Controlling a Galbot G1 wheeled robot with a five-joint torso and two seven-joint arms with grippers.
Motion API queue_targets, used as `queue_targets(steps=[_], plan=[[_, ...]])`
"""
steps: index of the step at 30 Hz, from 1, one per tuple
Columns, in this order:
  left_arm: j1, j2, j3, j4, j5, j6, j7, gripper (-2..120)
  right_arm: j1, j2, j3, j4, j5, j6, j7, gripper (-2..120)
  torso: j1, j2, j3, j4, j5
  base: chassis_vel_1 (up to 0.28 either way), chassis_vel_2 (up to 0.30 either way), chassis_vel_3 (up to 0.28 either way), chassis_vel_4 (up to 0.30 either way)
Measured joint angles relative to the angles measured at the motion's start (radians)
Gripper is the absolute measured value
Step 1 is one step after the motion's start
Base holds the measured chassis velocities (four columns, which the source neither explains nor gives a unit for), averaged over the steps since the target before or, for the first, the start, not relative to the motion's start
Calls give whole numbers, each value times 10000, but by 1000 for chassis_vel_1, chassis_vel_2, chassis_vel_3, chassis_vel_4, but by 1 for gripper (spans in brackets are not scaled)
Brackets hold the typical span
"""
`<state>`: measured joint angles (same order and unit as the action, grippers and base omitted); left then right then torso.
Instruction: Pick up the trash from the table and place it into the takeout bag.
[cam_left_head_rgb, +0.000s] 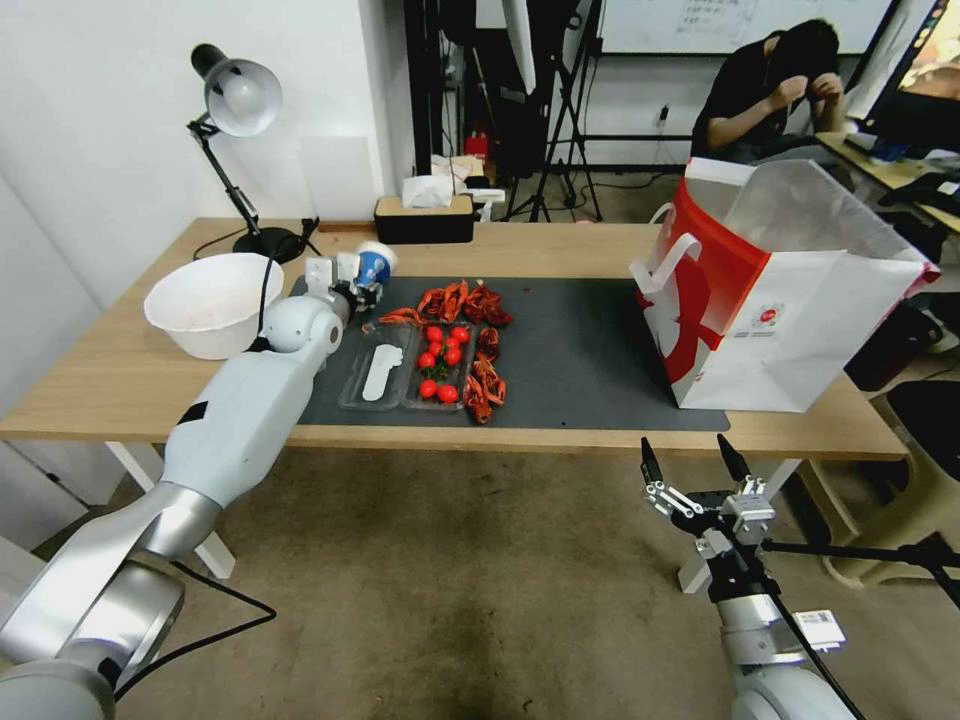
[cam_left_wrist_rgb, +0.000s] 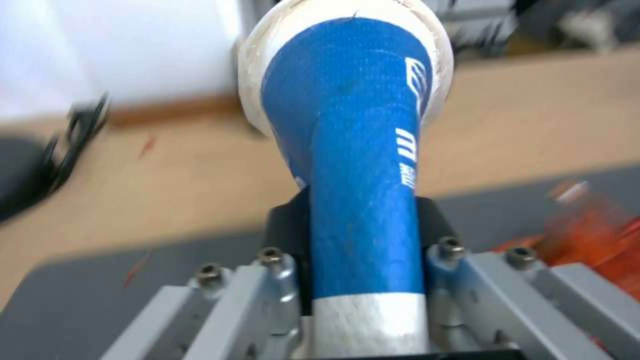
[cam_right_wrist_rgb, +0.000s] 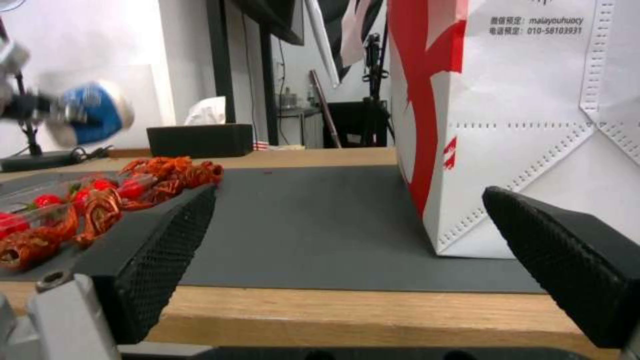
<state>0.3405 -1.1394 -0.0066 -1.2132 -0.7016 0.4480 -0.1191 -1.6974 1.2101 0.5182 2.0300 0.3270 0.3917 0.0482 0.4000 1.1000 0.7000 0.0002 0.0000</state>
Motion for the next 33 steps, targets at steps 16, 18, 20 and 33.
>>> queue_targets(steps=[16, 18, 20, 33], plan=[[-1752, -536, 1651, -3103, -2134, -231, 181, 0, -23, 90, 43, 86, -97, -47, 3, 100, 0, 0, 0, -1, 2, 0, 0, 0, 0], [-1918, -670, 1826, -3170, -2229, -231, 212, 0, -31, 105, 48, 91, -105, -49, 4, 100, 0, 0, 0, -1, 2, 0, 0, 0, 0], [-2094, -854, 2015, -3241, -2323, -228, 223, 0, -36, 117, 54, 93, -118, -51, 6, 100, 0, -1, 0, -1, 2, 0, 0, 0, 0], [-3568, -3135, 4005, -2664, -2452, -237, 318, 0, -88, 209, 177, 28, -146, -35, 16, 100, 0, 0, 0, -3, 4, 0, 0, 0, 0]])
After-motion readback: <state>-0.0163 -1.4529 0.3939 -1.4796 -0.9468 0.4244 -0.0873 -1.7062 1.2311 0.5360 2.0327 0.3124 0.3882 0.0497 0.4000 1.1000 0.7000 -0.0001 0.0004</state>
